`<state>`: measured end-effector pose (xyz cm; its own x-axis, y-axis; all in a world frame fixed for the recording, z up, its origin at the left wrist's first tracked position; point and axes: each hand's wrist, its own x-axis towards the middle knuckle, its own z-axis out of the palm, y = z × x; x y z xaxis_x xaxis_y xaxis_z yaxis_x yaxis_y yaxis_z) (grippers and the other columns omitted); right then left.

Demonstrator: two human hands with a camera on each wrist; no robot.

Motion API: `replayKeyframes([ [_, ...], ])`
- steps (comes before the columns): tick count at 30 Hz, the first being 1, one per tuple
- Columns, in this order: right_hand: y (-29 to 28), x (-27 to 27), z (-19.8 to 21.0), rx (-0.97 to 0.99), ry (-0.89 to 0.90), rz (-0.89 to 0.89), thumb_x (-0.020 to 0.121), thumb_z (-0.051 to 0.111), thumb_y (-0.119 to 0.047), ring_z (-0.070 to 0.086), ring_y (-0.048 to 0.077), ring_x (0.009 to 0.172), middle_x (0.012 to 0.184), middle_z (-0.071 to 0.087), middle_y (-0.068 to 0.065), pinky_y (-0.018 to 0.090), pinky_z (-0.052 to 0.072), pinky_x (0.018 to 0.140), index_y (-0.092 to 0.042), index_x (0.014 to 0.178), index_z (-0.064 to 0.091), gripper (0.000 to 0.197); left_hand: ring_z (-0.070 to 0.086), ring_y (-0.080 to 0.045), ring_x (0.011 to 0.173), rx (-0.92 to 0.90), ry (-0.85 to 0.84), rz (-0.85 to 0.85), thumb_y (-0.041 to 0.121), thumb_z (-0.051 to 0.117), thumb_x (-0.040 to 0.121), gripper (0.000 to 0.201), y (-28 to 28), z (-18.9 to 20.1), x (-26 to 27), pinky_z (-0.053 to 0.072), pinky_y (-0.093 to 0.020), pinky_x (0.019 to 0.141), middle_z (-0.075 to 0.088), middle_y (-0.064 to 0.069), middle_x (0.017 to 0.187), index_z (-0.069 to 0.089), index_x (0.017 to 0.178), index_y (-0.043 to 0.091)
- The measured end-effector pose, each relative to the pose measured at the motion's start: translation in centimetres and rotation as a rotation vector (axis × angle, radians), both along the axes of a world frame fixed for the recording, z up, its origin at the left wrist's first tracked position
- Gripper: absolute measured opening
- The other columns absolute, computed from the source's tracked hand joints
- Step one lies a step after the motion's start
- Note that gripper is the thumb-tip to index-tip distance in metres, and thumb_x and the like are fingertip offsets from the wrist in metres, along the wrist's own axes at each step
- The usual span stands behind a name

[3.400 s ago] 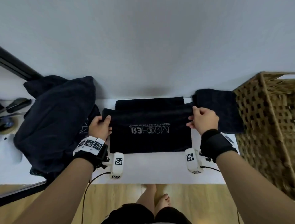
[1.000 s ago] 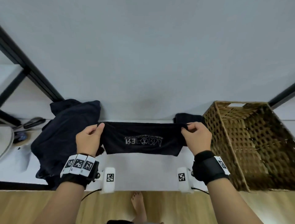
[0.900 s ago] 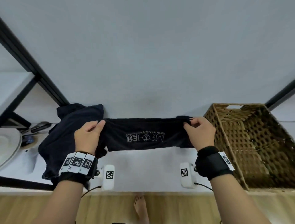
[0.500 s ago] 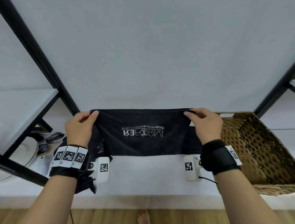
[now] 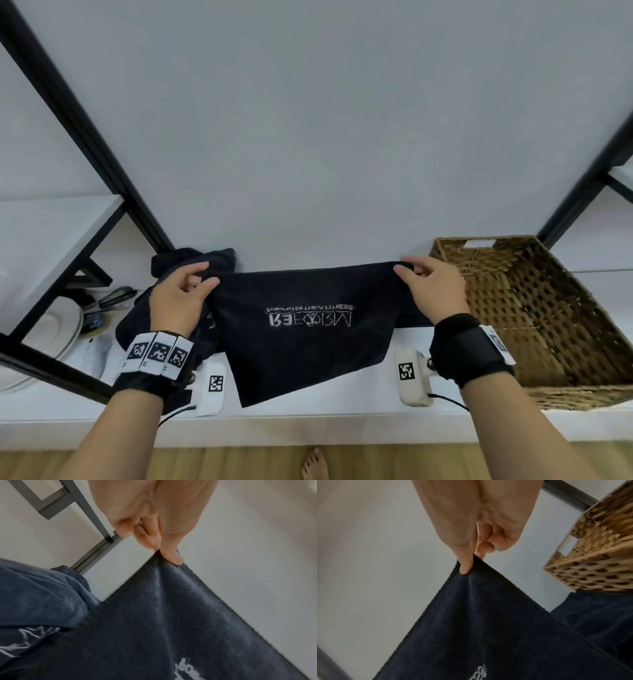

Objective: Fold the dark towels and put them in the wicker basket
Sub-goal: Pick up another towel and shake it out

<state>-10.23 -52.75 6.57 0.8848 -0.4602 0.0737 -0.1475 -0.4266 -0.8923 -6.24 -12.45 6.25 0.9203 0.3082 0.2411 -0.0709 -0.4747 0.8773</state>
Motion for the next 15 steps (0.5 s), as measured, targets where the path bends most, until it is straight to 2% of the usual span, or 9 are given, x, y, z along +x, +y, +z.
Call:
replayKeyframes([
  [2, -0.3, 0.5, -1.2, 0.042, 0.031, 0.012, 0.082, 0.076, -0.027, 0.067, 0.010, 0.077, 0.081, 0.067, -0.012, 0.040, 0.054, 0.090, -0.033, 0.085, 0.072, 0.008, 0.059, -0.001, 0.054, 0.042, 0.128, -0.069, 0.013, 0.079, 0.077, 0.028, 0.1, -0.8, 0.5, 0.051, -0.017, 0.064, 0.063, 0.013, 0.063, 0.072, 0.090, 0.037],
  [5, -0.5, 1.9, -2.6, 0.202, 0.091, 0.037, 0.081, 0.076, -0.007, 0.073, 0.023, 0.081, 0.088, 0.072, 0.007, 0.046, 0.057, 0.087, -0.020, 0.082, 0.071, 0.013, 0.070, -0.016, 0.058, 0.071, 0.313, -0.169, -0.002, 0.079, 0.075, 0.020, -0.2, -1.5, 1.4, 0.056, -0.019, 0.057, 0.070, -0.004, 0.071, 0.073, 0.078, 0.017],
  [6, -0.6, 2.6, -2.9, 0.185, 0.113, 0.040, 0.080, 0.076, -0.005, 0.072, 0.026, 0.085, 0.089, 0.072, 0.009, 0.047, 0.056, 0.089, -0.017, 0.082, 0.070, 0.014, 0.072, -0.016, 0.061, 0.107, 0.336, -0.189, -0.005, 0.079, 0.073, 0.021, -0.3, -1.6, 1.9, 0.056, -0.017, 0.057, 0.071, -0.008, 0.072, 0.072, 0.073, 0.015],
  [8, -0.8, 4.1, -3.1, 0.158, 0.141, 0.047, 0.078, 0.078, -0.005, 0.071, 0.027, 0.088, 0.088, 0.073, 0.009, 0.046, 0.054, 0.093, -0.016, 0.081, 0.070, 0.014, 0.071, -0.011, 0.063, 0.227, 0.341, -0.194, -0.002, 0.081, 0.069, 0.023, -0.9, -1.3, 3.1, 0.053, -0.016, 0.060, 0.073, -0.001, 0.069, 0.069, 0.066, 0.018],
  [9, -0.8, 4.8, -2.9, 0.150, 0.136, 0.046, 0.077, 0.078, -0.007, 0.071, 0.026, 0.089, 0.086, 0.073, 0.006, 0.044, 0.053, 0.094, -0.018, 0.080, 0.070, 0.015, 0.070, -0.009, 0.066, 0.278, 0.329, -0.176, 0.002, 0.081, 0.068, 0.022, -1.2, -0.9, 3.7, 0.052, -0.017, 0.063, 0.072, 0.003, 0.067, 0.068, 0.066, 0.019],
  [11, -0.9, 6.2, -2.2, 0.054, 0.100, 0.029, 0.077, 0.078, -0.013, 0.068, 0.017, 0.088, 0.083, 0.070, -0.007, 0.031, 0.050, 0.089, -0.027, 0.075, 0.068, 0.018, 0.069, -0.012, 0.072, 0.300, 0.284, -0.127, 0.004, 0.079, 0.068, 0.021, -1.9, 0.0, 5.2, 0.052, -0.023, 0.073, 0.072, 0.005, 0.071, 0.065, 0.068, 0.020],
  [13, -0.8, 7.5, -1.0, -0.008, 0.036, 0.002, 0.079, 0.077, -0.013, 0.065, 0.003, 0.079, 0.082, 0.067, -0.016, 0.015, 0.045, 0.077, -0.030, 0.074, 0.066, 0.021, 0.067, -0.015, 0.076, 0.274, 0.224, -0.077, 0.004, 0.077, 0.071, 0.019, -2.5, 1.0, 6.7, 0.049, -0.024, 0.079, 0.072, 0.002, 0.080, 0.063, 0.072, 0.017],
  [15, -0.6, 8.5, 0.0, 0.019, -0.044, -0.009, 0.081, 0.073, -0.008, 0.062, -0.004, 0.069, 0.083, 0.068, -0.015, 0.002, 0.040, 0.064, -0.029, 0.078, 0.067, 0.022, 0.066, -0.011, 0.075, 0.235, 0.159, -0.030, 0.005, 0.075, 0.073, 0.017, -3.0, 1.8, 8.0, 0.044, -0.018, 0.076, 0.072, 0.003, 0.084, 0.062, 0.076, 0.016],
])
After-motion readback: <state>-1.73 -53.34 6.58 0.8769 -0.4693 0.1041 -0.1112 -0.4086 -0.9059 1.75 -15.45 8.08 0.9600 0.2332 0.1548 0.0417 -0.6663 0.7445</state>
